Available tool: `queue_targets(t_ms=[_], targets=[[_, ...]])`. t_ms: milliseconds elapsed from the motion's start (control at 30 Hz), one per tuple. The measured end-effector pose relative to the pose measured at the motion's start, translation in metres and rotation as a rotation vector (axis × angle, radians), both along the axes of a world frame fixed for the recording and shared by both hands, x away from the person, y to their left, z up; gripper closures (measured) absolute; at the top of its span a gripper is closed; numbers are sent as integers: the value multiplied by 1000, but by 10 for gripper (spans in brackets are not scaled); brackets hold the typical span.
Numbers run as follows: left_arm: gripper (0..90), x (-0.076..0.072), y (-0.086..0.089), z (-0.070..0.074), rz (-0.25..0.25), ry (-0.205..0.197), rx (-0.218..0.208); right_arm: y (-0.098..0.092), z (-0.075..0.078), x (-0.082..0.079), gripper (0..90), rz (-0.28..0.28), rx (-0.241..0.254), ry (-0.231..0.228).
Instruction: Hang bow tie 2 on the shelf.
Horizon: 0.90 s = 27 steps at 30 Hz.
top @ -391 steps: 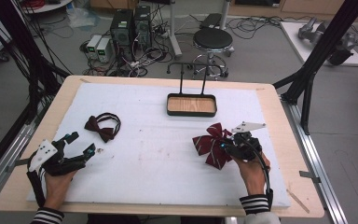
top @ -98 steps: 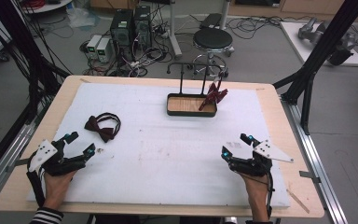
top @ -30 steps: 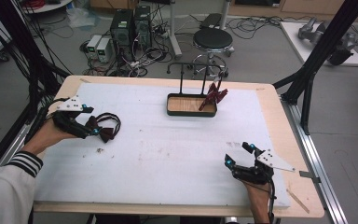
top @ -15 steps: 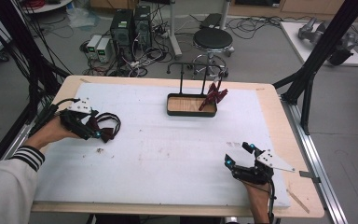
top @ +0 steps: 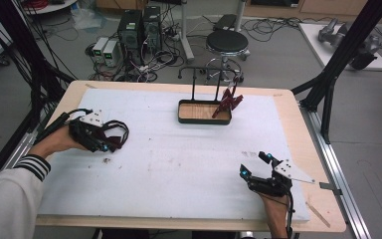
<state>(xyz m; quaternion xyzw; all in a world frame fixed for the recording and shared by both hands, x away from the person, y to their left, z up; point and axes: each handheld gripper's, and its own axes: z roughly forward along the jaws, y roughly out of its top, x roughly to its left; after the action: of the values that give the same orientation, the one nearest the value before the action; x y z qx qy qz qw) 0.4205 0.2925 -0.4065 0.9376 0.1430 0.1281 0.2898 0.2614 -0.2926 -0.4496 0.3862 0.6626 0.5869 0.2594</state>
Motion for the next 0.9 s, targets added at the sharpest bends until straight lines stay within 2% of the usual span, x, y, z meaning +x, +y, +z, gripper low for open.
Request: queue_targets(t_ms=[167, 367, 733, 900], targets=[[251, 1, 0, -3, 3, 2, 25, 0, 0, 0, 112, 2, -2, -1], [303, 3, -1, -5, -21, 20, 60, 0, 0, 0, 112, 3, 2, 2], [320, 5, 0, -9, -44, 53, 80, -1, 0, 0, 112, 0, 4, 3], [417, 6, -1, -10, -63, 86, 76, -1, 0, 0, 112, 0, 6, 7]])
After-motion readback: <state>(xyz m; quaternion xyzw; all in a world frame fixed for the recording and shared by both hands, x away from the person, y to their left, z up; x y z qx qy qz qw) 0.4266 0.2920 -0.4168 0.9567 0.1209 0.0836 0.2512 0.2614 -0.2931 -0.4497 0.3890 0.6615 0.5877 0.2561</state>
